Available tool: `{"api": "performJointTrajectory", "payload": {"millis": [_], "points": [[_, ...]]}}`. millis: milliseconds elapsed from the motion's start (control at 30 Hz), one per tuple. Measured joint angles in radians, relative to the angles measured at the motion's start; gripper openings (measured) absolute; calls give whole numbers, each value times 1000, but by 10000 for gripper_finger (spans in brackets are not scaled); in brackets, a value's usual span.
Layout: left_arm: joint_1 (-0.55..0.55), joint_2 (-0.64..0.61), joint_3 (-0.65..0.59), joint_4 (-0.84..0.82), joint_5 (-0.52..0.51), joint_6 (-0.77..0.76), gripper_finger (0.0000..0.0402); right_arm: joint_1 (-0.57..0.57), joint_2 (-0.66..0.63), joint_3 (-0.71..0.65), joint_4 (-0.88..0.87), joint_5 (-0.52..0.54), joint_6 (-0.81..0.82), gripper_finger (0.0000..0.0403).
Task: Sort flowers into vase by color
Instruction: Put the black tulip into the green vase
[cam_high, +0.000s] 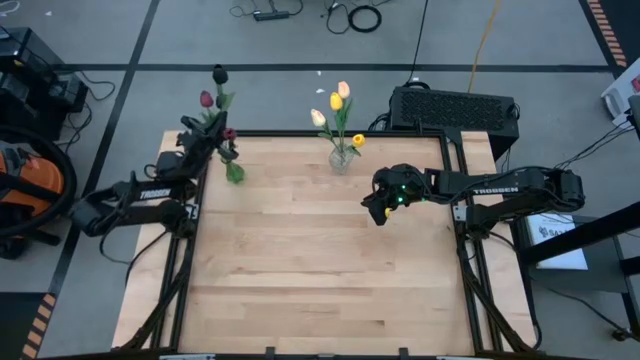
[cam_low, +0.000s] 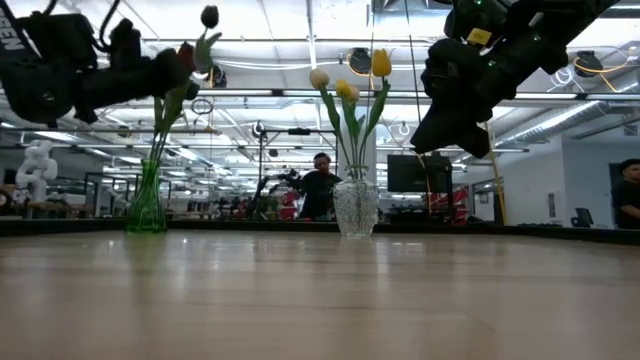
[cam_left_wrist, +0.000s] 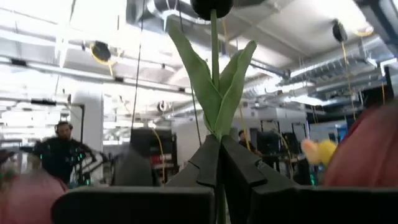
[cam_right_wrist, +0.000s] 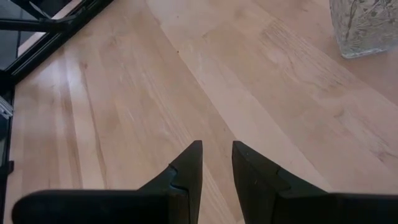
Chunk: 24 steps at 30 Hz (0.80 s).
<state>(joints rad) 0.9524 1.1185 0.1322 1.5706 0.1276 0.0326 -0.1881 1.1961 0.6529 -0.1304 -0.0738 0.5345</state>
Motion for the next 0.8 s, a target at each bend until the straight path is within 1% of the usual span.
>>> {"api": "performJointTrajectory", "payload": {"millis": [167, 300, 400, 533, 600, 633, 700, 800], "points": [[0, -84, 0, 1, 0, 1, 13, 0, 0, 0, 12, 0, -2, 79], [0, -153, 0, 1, -1, 1, 13, 0, 0, 0, 79, 2, -4, 79], [0, -202, 10, 0, -1, 1, 13, 0, 0, 0, 134, 38, -25, 79], [0, -260, 59, -2, 0, -9, 13, -1, 0, 0, 222, 85, -58, 79], [0, -284, 109, -34, 21, -62, 13, -1, 0, 0, 263, 104, -77, 79], [0, -294, 140, -68, 44, -93, 13, -1, 0, 0, 279, 109, -85, 79], [-6, -311, 224, -194, 114, -147, 12, -2, 0, 0, 302, 110, -104, 79], [-43, -319, 383, -526, 240, -184, 5, -2, 0, 0, 303, 134, -110, 79]]}}
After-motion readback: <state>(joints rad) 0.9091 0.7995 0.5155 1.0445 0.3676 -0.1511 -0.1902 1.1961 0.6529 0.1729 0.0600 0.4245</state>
